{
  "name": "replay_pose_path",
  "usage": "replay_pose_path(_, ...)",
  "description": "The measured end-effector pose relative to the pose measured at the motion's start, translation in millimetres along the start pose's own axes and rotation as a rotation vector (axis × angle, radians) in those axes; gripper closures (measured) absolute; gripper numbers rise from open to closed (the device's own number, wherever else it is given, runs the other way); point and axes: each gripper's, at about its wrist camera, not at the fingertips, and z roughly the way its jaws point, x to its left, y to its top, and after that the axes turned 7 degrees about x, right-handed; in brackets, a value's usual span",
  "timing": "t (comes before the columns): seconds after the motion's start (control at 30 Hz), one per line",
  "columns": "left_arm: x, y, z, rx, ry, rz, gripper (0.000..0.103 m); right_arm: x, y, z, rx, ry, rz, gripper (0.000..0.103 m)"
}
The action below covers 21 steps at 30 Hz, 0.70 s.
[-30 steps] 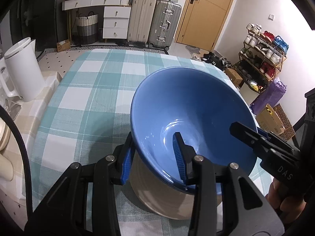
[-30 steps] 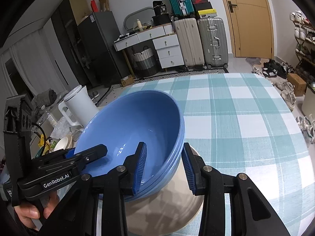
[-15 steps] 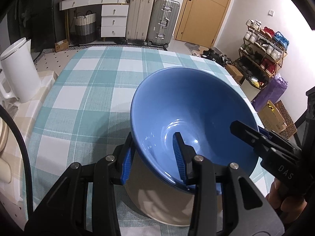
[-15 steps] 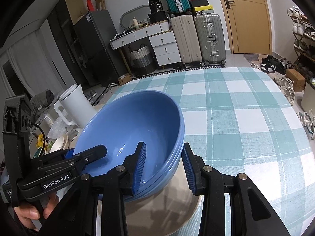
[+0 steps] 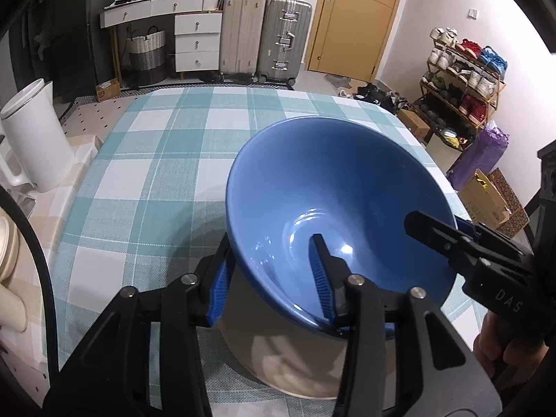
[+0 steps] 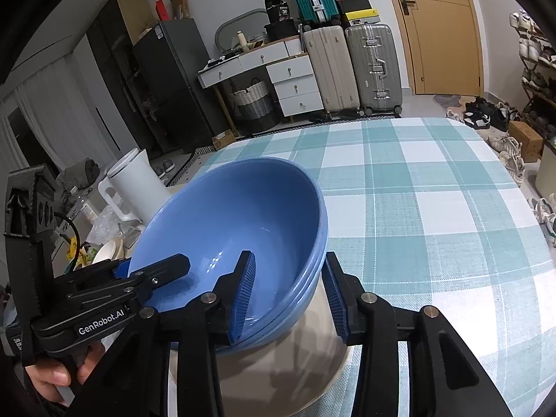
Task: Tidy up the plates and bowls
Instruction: 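Lower the bowl stack onto the cream plate stack with both tools, then open both tools and withdraw them from the bowls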
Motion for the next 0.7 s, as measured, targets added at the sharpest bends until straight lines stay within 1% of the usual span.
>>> replay_pose_path(0.03,1,-1,-1,-0.009,-0.001,0.000,0.057,-1,0,0,0.001,0.000,-0.002,0.058)
replay_pose_path(0.07,2,-1,-3,-0.015,0.002,0.001,0.052,-1,0,0,0.001,-0.001,-0.001,0.052)
replay_pose_path(0.13,5,-3,-6,-0.032,-0.001,-0.001,0.048,-2,-1,0,0.000,0.002,0.000,0.048)
replay_pose_path(0.17,7,-4,-7,-0.036,-0.008,-0.002,0.042,-3,-1,-1,-0.004,0.003,-0.004,0.043)
replay_pose_path(0.2,9,-6,-9,-0.044,-0.017,-0.006,0.038,-4,-2,-2,-0.008,0.000,-0.009,0.036)
replay_pose_path(0.23,13,-7,-13,-0.059,-0.028,-0.012,0.031,-5,-3,-3,-0.010,-0.003,-0.020,0.032)
replay_pose_path(0.27,16,-9,-16,-0.076,-0.036,-0.014,0.025,-6,-4,-4,-0.017,0.000,-0.033,0.026)
replay_pose_path(0.3,19,-12,-21,-0.100,-0.037,-0.015,0.023,-6,-5,-7,-0.026,0.003,-0.043,0.019)
replay_pose_path(0.4,24,-18,-34,-0.150,-0.009,0.007,0.017,-8,-9,-16,-0.064,0.006,-0.069,0.004)
replay_pose_path(0.43,25,-20,-37,-0.161,-0.002,0.014,0.011,-9,-10,-19,-0.077,0.009,-0.074,0.003)
replay_pose_path(0.47,26,-22,-41,-0.175,0.002,0.019,0.001,-9,-11,-22,-0.088,0.017,-0.083,0.001)
replay_pose_path(0.53,29,-28,-51,-0.220,0.008,0.025,0.001,-9,-14,-28,-0.104,0.025,-0.110,0.001)
replay_pose_path(0.6,32,-34,-58,-0.243,0.007,0.027,0.001,-9,-17,-32,-0.117,0.010,-0.139,0.001)
replay_pose_path(0.7,34,-44,-66,-0.278,0.014,0.038,0.001,-9,-25,-40,-0.140,0.011,-0.178,0.000)
